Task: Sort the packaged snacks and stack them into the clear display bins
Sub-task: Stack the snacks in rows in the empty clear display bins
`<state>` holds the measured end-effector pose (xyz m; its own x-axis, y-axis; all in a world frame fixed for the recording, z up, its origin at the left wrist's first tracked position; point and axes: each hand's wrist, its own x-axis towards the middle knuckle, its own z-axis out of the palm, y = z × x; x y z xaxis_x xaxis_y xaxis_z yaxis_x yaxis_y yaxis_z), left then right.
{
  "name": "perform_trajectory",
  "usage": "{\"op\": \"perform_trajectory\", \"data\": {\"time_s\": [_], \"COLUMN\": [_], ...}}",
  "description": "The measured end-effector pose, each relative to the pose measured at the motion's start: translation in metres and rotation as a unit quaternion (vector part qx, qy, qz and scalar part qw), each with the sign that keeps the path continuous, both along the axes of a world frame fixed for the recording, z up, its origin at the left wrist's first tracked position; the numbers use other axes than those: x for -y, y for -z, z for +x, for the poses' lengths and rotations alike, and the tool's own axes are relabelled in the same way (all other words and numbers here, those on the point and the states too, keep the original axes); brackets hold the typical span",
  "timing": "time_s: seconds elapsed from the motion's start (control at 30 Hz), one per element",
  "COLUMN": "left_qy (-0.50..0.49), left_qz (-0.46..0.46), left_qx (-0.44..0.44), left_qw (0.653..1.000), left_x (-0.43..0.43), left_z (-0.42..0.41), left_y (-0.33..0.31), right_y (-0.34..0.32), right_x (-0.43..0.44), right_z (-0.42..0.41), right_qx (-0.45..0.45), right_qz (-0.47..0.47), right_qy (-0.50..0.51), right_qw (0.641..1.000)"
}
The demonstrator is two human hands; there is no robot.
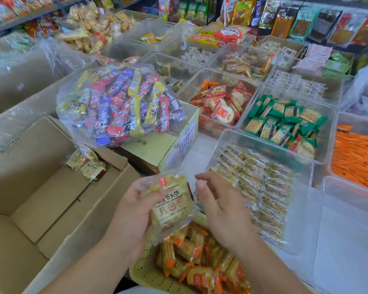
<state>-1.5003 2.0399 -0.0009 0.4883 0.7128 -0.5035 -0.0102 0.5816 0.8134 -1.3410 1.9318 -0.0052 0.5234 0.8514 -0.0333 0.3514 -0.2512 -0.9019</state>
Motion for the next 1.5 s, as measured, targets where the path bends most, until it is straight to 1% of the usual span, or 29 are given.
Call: {"op": "perform_trajectory", "data": {"time_s": [0.03, 0.1, 0.17, 0.23, 0.3, 0.37, 0.4, 0.43, 0.5, 0.6, 0.7, 0.77, 0.8, 0.83, 0.87, 0.9, 0.93, 0.97, 1.0, 1.07, 1.1, 1.17, 1.23, 1.3, 1.33, 1.4, 1.5], "left_qy": [0.001, 0.006, 0.031, 0.071, 0.115, 0.143, 0.154, 0.165, 0.186, 0.197, 0.152, 0.101, 0.074, 0.048, 0.030, 0.018, 0.011, 0.005, -0.001, -0.018, -0.025, -0.029, -0.029, -0.028, -0.029, -0.040, -0.054], "left_qz": [0.047, 0.151, 0.237, 0.287, 0.344, 0.419, 0.442, 0.452, 0.452, 0.446, 0.413, 0.361, 0.312, 0.245, 0.166, 0.093, 0.042, 0.015, 0.001, -0.017, -0.023, -0.023, -0.023, -0.028, -0.032, -0.037, -0.035], "left_qx": [-0.018, -0.066, -0.107, -0.118, -0.127, -0.127, -0.120, -0.108, -0.087, -0.078, -0.072, -0.080, -0.076, -0.061, -0.038, -0.011, 0.006, 0.011, 0.007, -0.006, -0.011, -0.015, -0.016, -0.010, -0.007, -0.006, -0.011], "left_qw": [0.999, 0.986, 0.965, 0.948, 0.923, 0.887, 0.875, 0.870, 0.868, 0.870, 0.895, 0.924, 0.944, 0.967, 0.985, 0.995, 0.999, 1.000, 1.000, 1.000, 0.999, 0.999, 0.999, 0.999, 0.999, 0.998, 0.998], "left_x": [0.001, 0.003, 0.004, 0.007, 0.013, 0.016, 0.017, 0.017, 0.016, 0.015, 0.014, 0.011, 0.009, 0.007, 0.006, 0.004, 0.002, 0.001, 0.001, 0.002, 0.003, 0.002, 0.001, 0.000, 0.000, 0.000, -0.002], "left_z": [0.002, 0.005, 0.007, 0.008, 0.011, 0.013, 0.014, 0.014, 0.014, 0.014, 0.012, 0.014, 0.015, 0.016, 0.016, 0.014, 0.013, 0.011, 0.010, 0.008, 0.007, 0.005, 0.004, 0.002, 0.001, -0.001, -0.003], "left_y": [0.000, -0.001, -0.004, -0.006, -0.011, -0.017, -0.020, -0.023, -0.026, -0.027, -0.024, -0.026, -0.027, -0.027, -0.027, -0.027, -0.026, -0.025, -0.023, -0.019, -0.017, -0.015, -0.013, -0.011, -0.010, -0.008, -0.007], "right_y": [-0.006, -0.011, -0.012, -0.009, -0.009, -0.009, -0.009, -0.008, -0.007, -0.004, -0.001, 0.001, 0.002, 0.002, 0.001, -0.002, -0.006, -0.010, -0.013, -0.007, 0.000, 0.019, 0.038, 0.054, 0.060, 0.070, 0.077], "right_x": [0.003, 0.007, 0.010, 0.012, 0.013, 0.013, 0.014, 0.015, 0.016, 0.017, 0.016, 0.017, 0.018, 0.018, 0.017, 0.015, 0.013, 0.009, 0.004, -0.011, -0.020, -0.038, -0.053, -0.062, -0.066, -0.071, -0.075], "right_z": [-0.009, -0.021, -0.024, -0.024, -0.026, -0.028, -0.028, -0.028, -0.024, -0.019, -0.016, -0.009, -0.003, 0.004, 0.012, 0.022, 0.034, 0.047, 0.060, 0.089, 0.103, 0.124, 0.134, 0.133, 0.131, 0.127, 0.124], "right_qx": [-0.062, -0.188, -0.254, -0.320, -0.418, -0.511, -0.547, -0.574, -0.602, -0.620, -0.620, -0.598, -0.578, -0.542, -0.481, -0.394, -0.292, -0.199, -0.129, -0.018, 0.047, 0.153, 0.210, 0.231, 0.242, 0.262, 0.262], "right_qz": [-0.001, -0.018, -0.029, -0.036, -0.025, 0.008, 0.028, 0.044, 0.058, 0.054, 0.078, 0.086, 0.086, 0.086, 0.084, 0.080, 0.076, 0.071, 0.062, 0.028, -0.004, -0.100, -0.213, -0.285, -0.304, -0.320, -0.325], "right_qy": [0.007, 0.016, 0.024, 0.031, 0.032, 0.016, 0.011, 0.010, 0.017, 0.027, 0.041, 0.071, 0.088, 0.102, 0.113, 0.124, 0.136, 0.142, 0.140, 0.114, 0.099, 0.065, 0.010, -0.048, -0.070, -0.105, -0.120], "right_qw": [0.998, 0.982, 0.966, 0.946, 0.908, 0.859, 0.836, 0.817, 0.796, 0.782, 0.779, 0.793, 0.807, 0.830, 0.865, 0.907, 0.944, 0.967, 0.980, 0.993, 0.994, 0.981, 0.954, 0.929, 0.919, 0.904, 0.901]}}
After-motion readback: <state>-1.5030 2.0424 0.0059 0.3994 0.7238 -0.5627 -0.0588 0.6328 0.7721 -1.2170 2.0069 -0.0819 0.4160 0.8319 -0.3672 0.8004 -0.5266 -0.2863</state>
